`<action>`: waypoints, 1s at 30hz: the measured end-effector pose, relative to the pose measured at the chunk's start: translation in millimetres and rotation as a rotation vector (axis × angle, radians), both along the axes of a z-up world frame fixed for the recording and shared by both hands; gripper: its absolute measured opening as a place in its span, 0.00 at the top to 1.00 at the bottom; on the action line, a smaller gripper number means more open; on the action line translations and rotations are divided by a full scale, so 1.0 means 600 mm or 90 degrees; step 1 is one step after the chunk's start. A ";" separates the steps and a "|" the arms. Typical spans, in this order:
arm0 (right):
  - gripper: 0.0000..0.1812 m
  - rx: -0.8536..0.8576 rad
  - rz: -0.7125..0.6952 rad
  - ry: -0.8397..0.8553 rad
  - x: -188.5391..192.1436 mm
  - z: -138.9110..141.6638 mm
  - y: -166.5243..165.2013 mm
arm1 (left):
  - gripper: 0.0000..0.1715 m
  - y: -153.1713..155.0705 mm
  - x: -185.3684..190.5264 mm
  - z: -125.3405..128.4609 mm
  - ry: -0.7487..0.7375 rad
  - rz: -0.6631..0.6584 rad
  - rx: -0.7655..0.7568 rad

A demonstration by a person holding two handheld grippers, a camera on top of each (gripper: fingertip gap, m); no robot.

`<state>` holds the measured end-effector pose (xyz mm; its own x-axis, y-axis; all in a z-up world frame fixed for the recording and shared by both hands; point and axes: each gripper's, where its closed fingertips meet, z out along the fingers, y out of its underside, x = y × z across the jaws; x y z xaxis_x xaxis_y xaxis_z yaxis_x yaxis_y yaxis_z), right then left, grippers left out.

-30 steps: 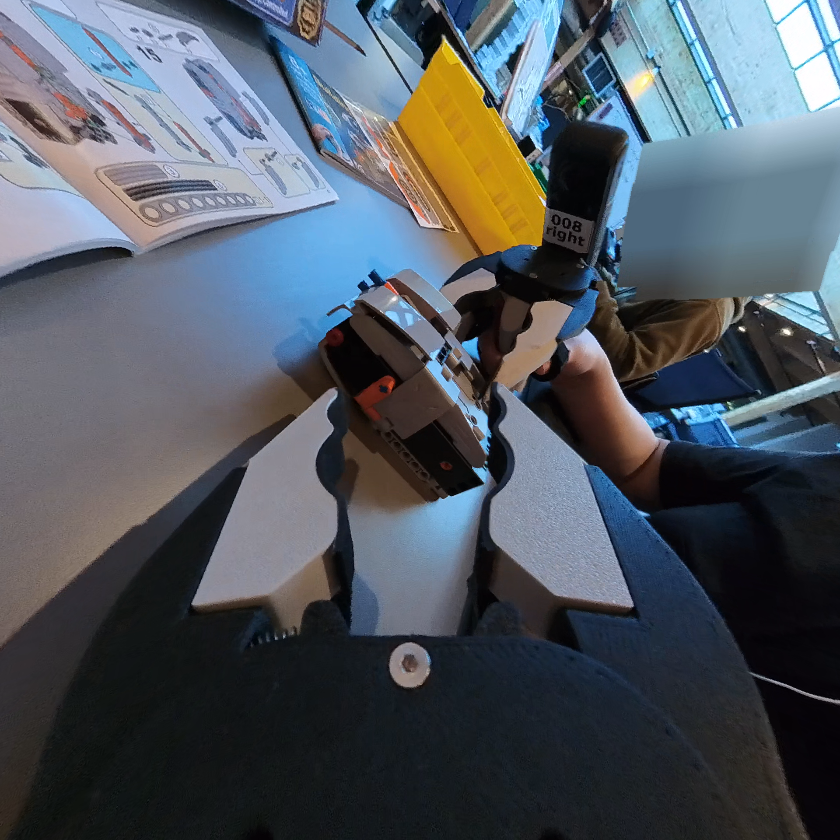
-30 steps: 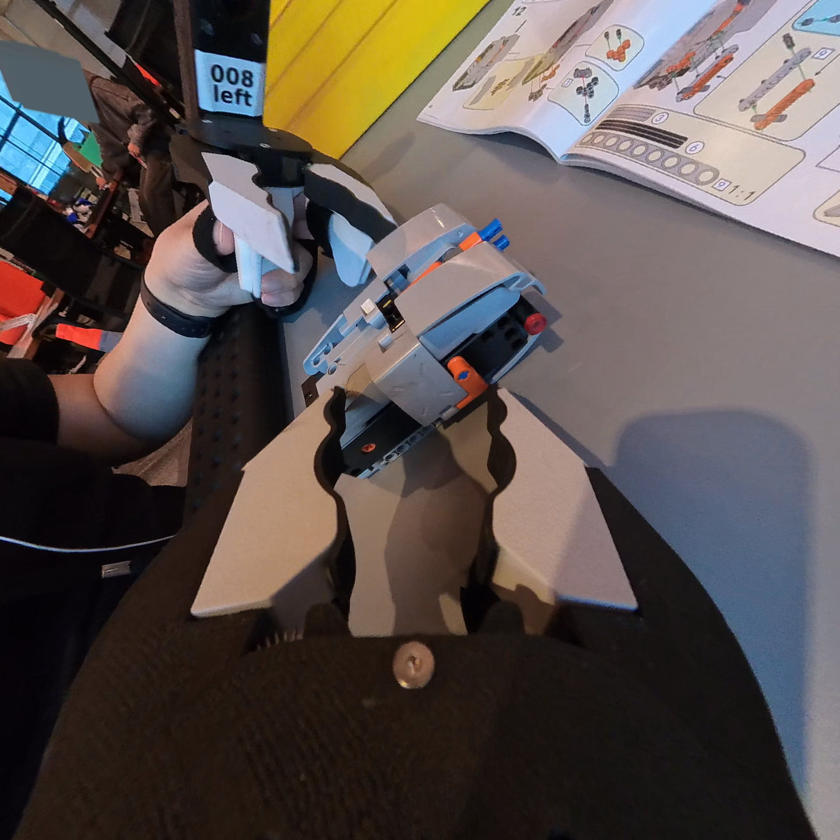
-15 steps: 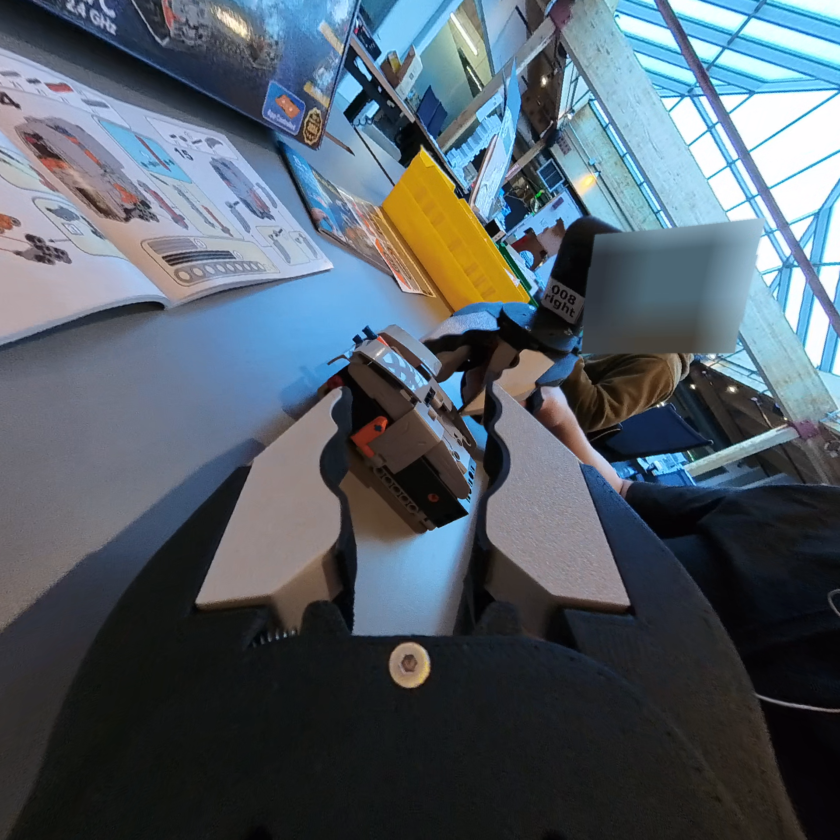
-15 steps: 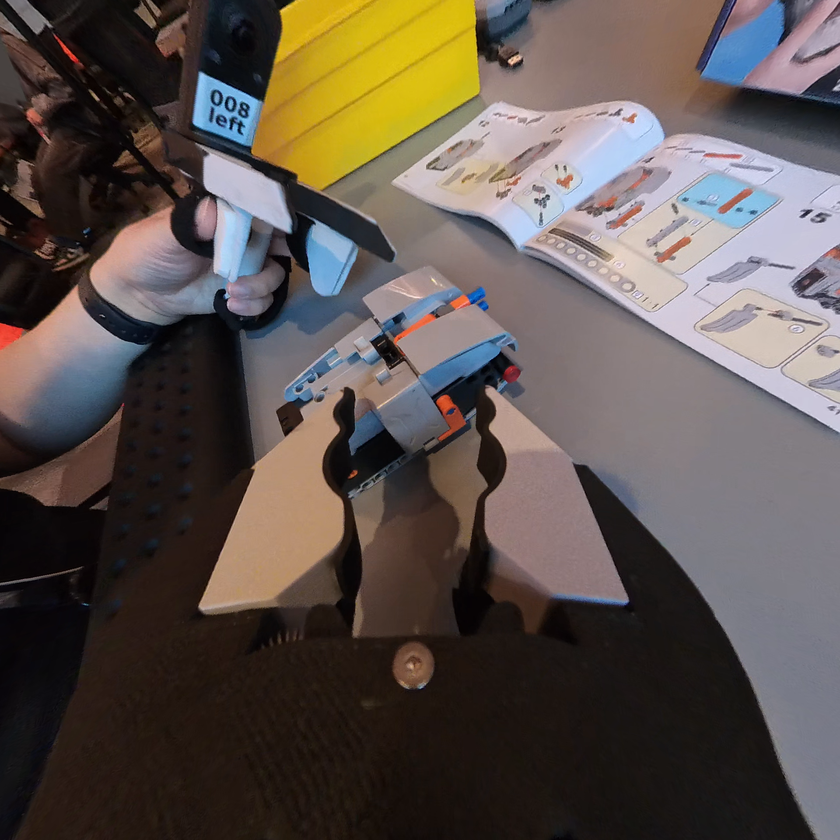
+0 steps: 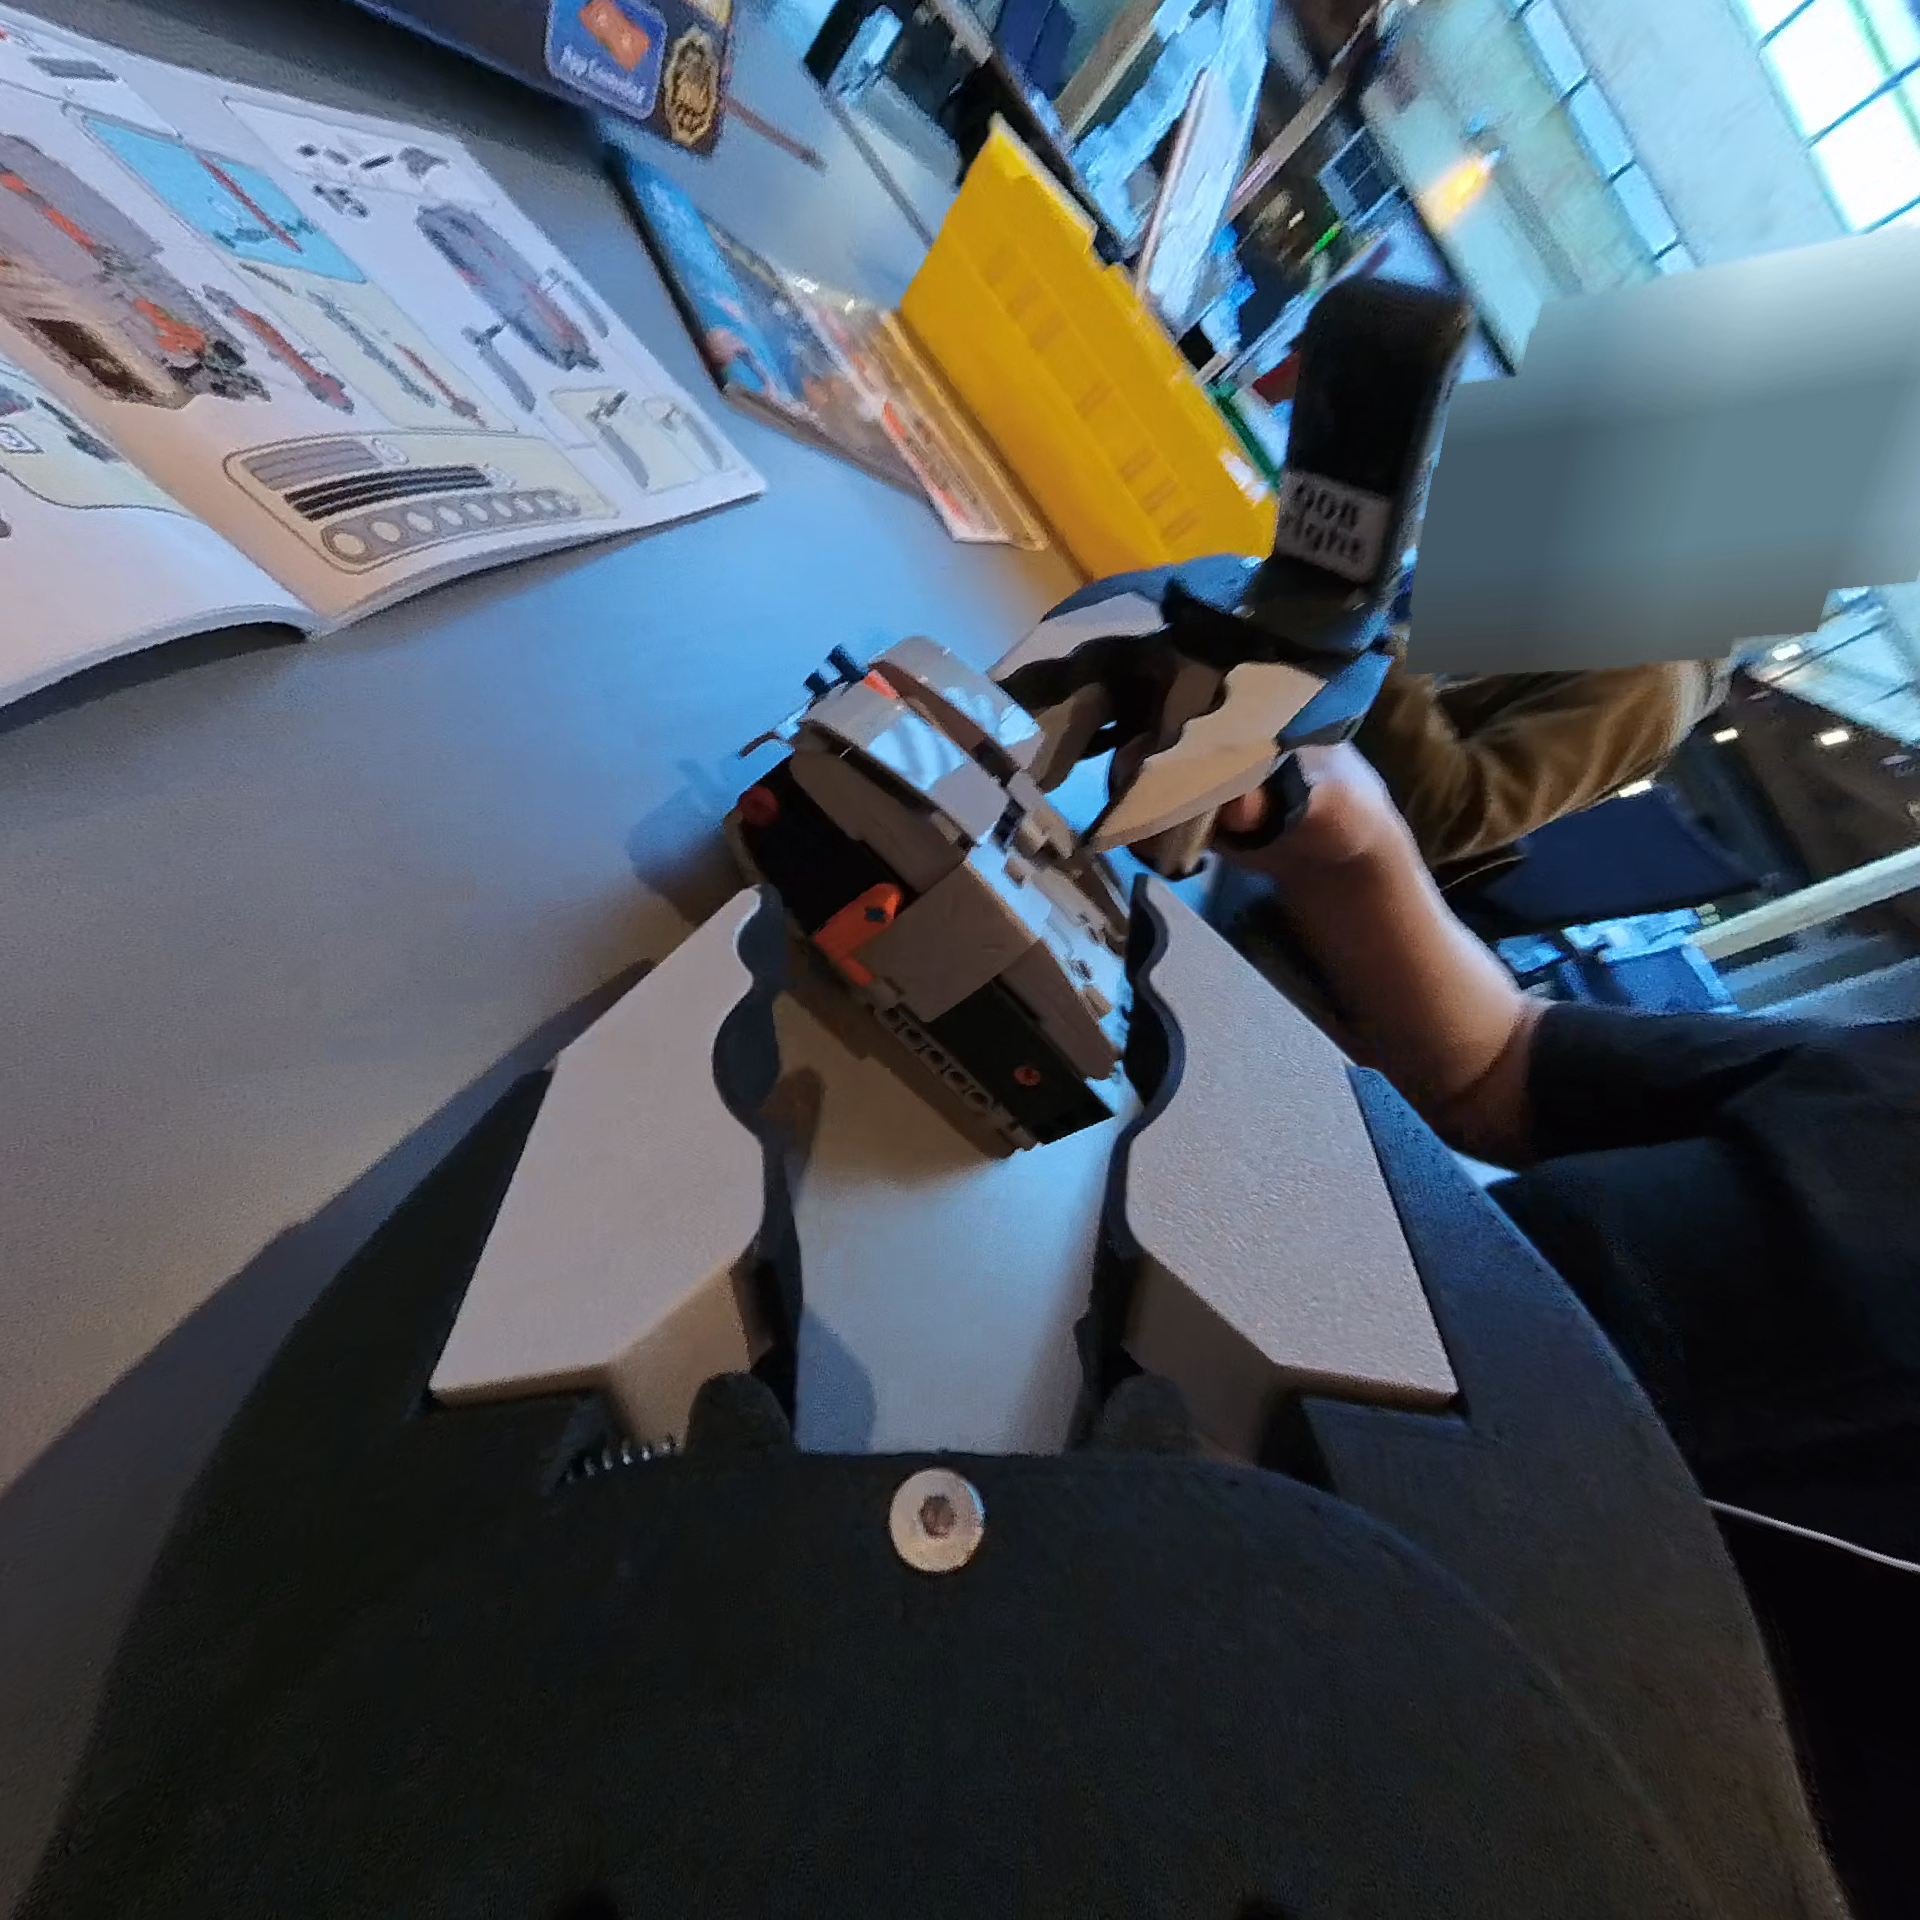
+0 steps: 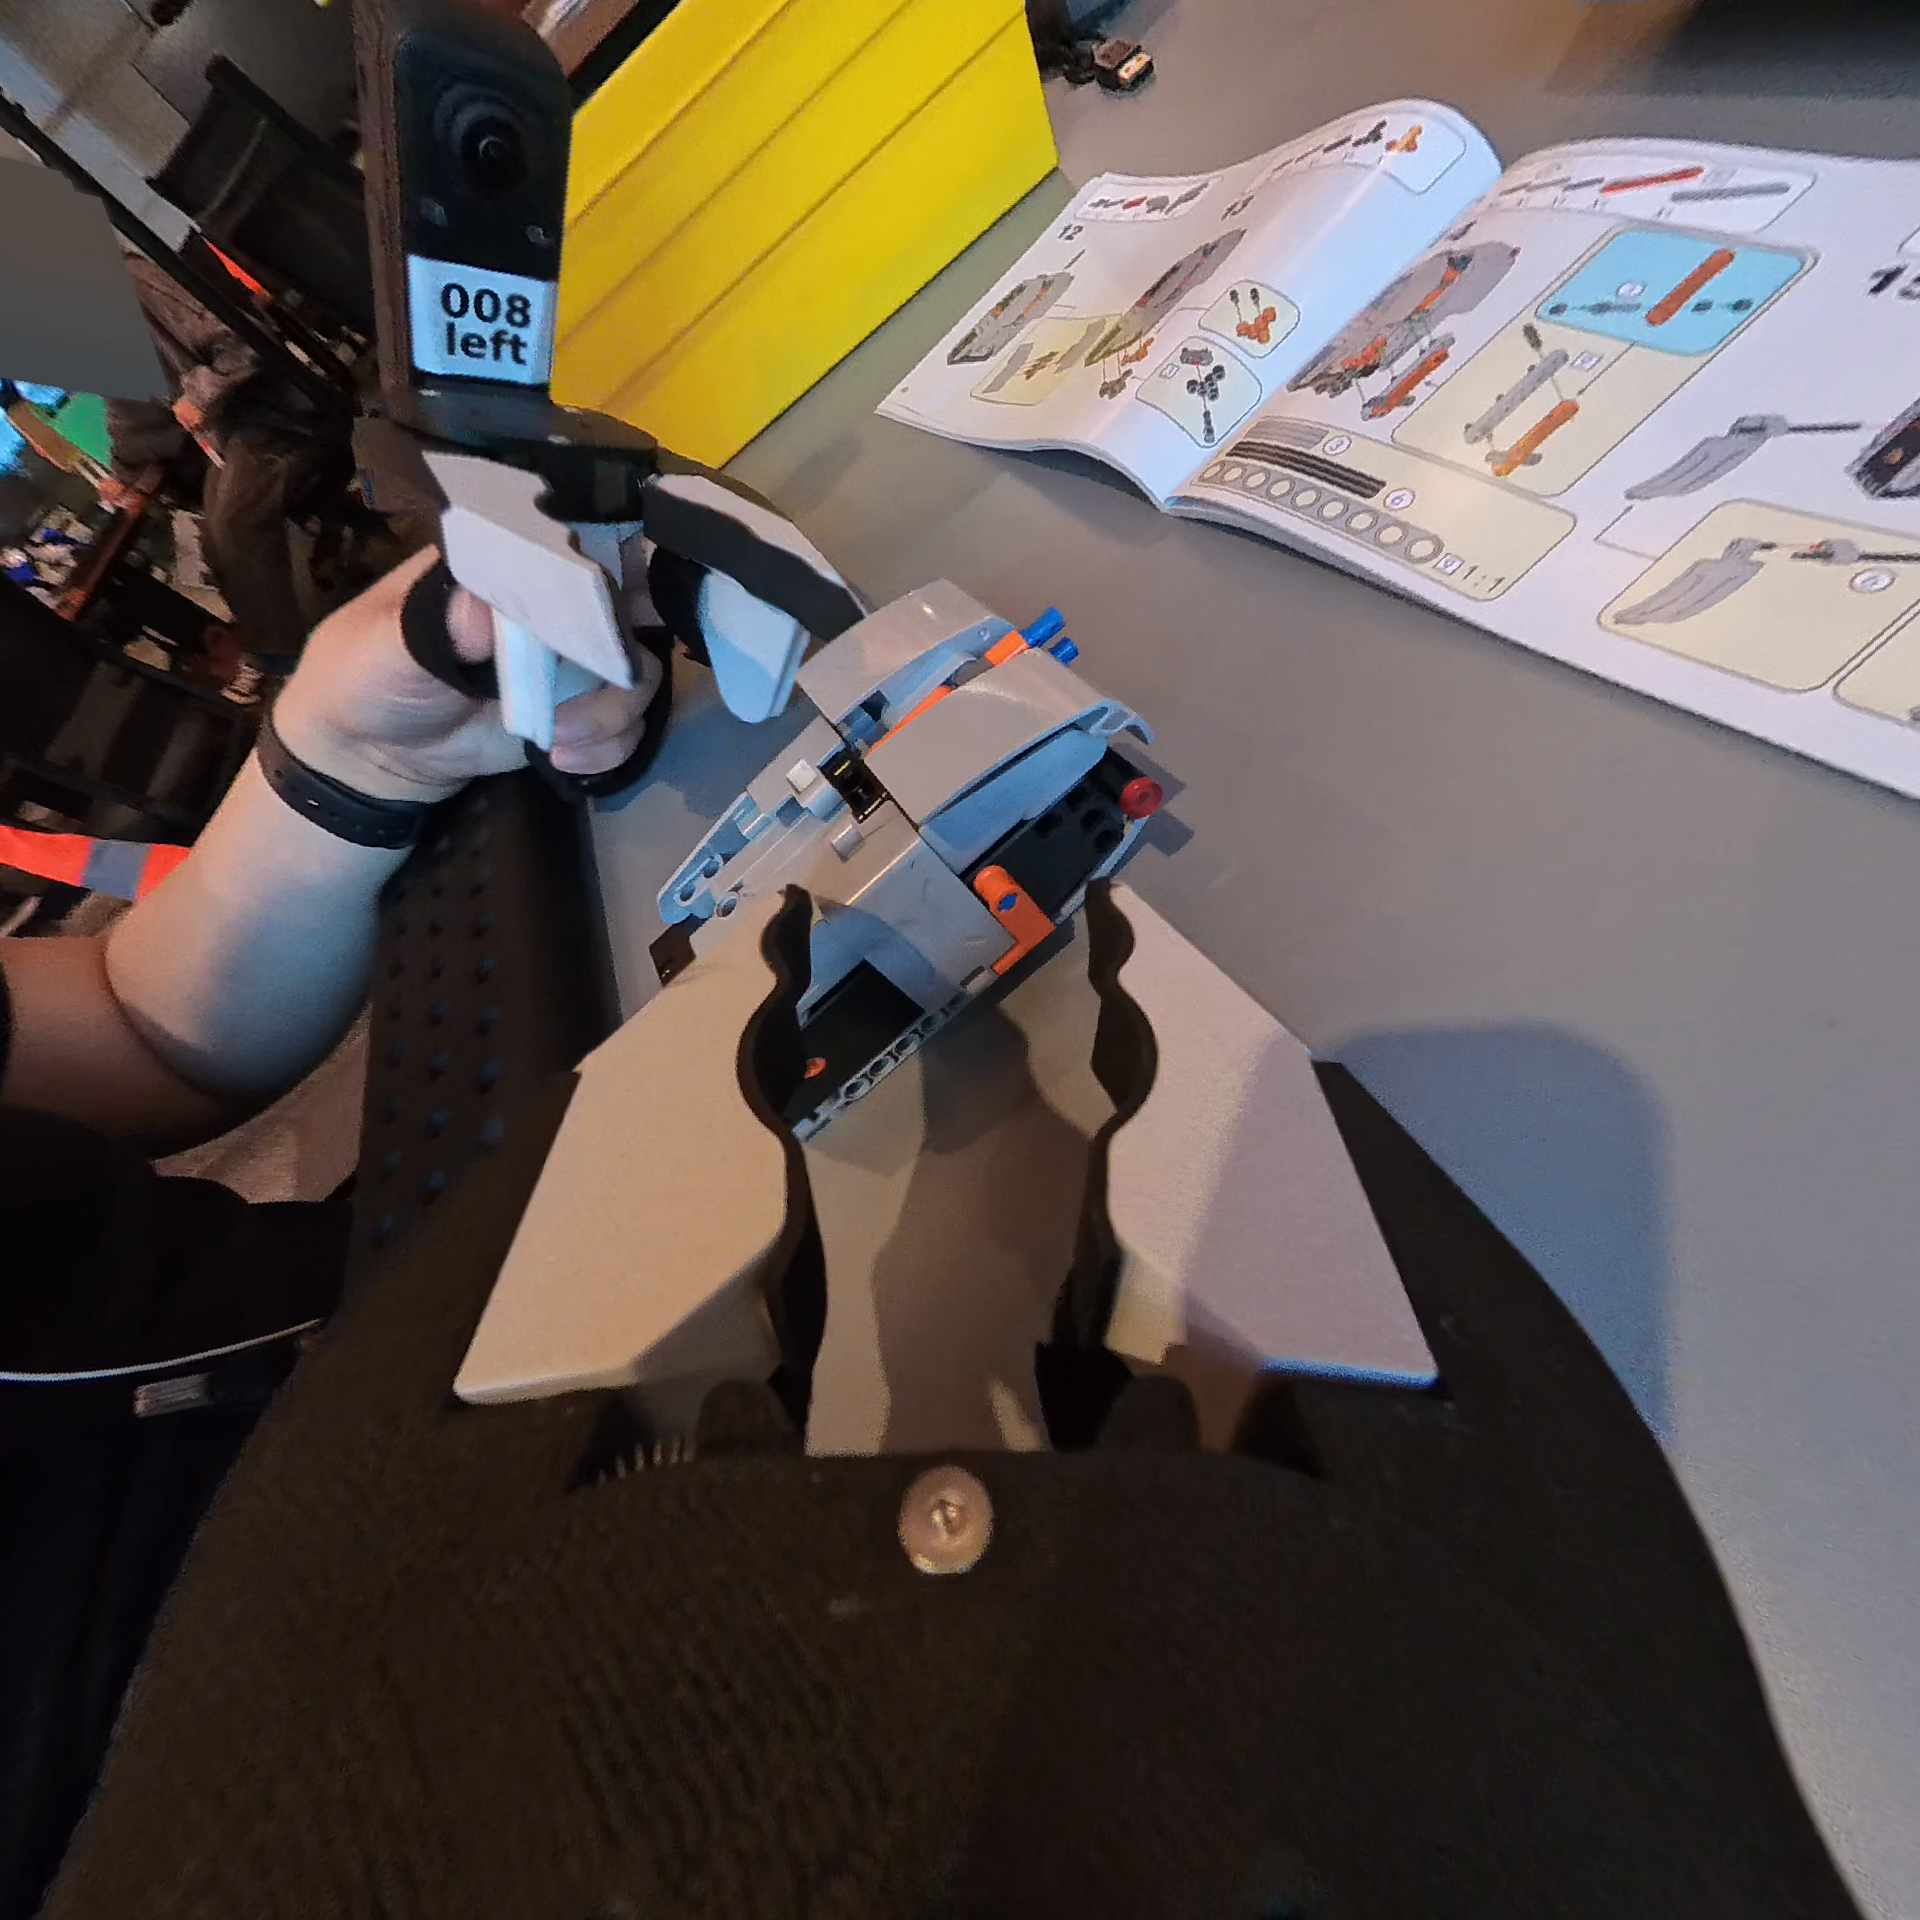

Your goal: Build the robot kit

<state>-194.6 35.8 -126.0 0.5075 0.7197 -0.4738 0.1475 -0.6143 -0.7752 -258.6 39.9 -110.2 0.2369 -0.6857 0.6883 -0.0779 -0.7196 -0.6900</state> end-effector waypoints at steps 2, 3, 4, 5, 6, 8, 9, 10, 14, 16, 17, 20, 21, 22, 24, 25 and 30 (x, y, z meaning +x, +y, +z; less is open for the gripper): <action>0.71 -0.014 0.000 0.004 0.002 -0.003 -0.001 | 0.61 0.000 0.001 -0.010 0.031 0.004 0.010; 0.71 -0.016 -0.001 0.005 0.002 -0.003 -0.001 | 0.61 -0.001 0.001 -0.011 0.033 0.001 0.008; 0.71 -0.018 -0.001 0.005 0.002 -0.003 -0.001 | 0.60 -0.001 0.001 -0.012 0.032 0.002 0.004; 0.71 -0.024 0.000 0.006 0.002 -0.004 -0.002 | 0.60 0.000 0.000 -0.012 0.029 0.003 -0.003; 0.70 -0.032 0.004 0.008 0.000 -0.005 -0.004 | 0.60 0.000 0.000 -0.012 0.025 0.003 -0.010; 0.69 -0.050 0.009 0.013 -0.002 -0.007 -0.010 | 0.60 -0.001 0.000 -0.012 0.022 0.002 -0.015; 0.67 -0.053 0.006 0.016 -0.003 -0.007 -0.011 | 0.59 -0.002 0.001 -0.013 0.023 0.001 -0.015; 0.66 -0.058 0.003 0.016 -0.003 -0.008 -0.011 | 0.57 -0.003 0.002 -0.015 0.028 -0.001 -0.016; 0.67 -0.078 0.024 0.008 -0.019 -0.018 -0.026 | 0.48 -0.003 0.007 -0.006 0.005 0.010 -0.017; 0.67 -0.076 0.033 -0.001 -0.028 -0.024 -0.030 | 0.48 -0.004 0.009 -0.009 0.015 0.007 -0.008; 0.68 -0.081 0.033 0.002 -0.031 -0.024 -0.031 | 0.48 -0.007 0.011 -0.012 0.030 0.003 0.003; 0.68 -0.090 0.032 0.011 -0.038 -0.024 -0.031 | 0.47 -0.013 0.020 -0.024 0.087 -0.003 0.047; 0.68 -0.090 0.033 0.013 -0.040 -0.023 -0.031 | 0.49 -0.014 0.022 -0.030 0.110 0.001 0.064; 0.68 -0.090 0.035 0.015 -0.042 -0.023 -0.030 | 0.48 -0.016 0.024 -0.036 0.136 0.000 0.084; 0.69 -0.088 0.043 0.018 -0.048 -0.022 -0.031 | 0.49 -0.019 0.029 -0.047 0.188 -0.003 0.122; 0.69 -0.080 0.048 0.008 -0.050 -0.024 -0.031 | 0.48 -0.020 0.031 -0.047 0.191 -0.001 0.131; 0.69 -0.051 0.061 -0.001 -0.054 -0.022 -0.029 | 0.53 -0.010 0.025 -0.042 0.173 0.021 0.115</action>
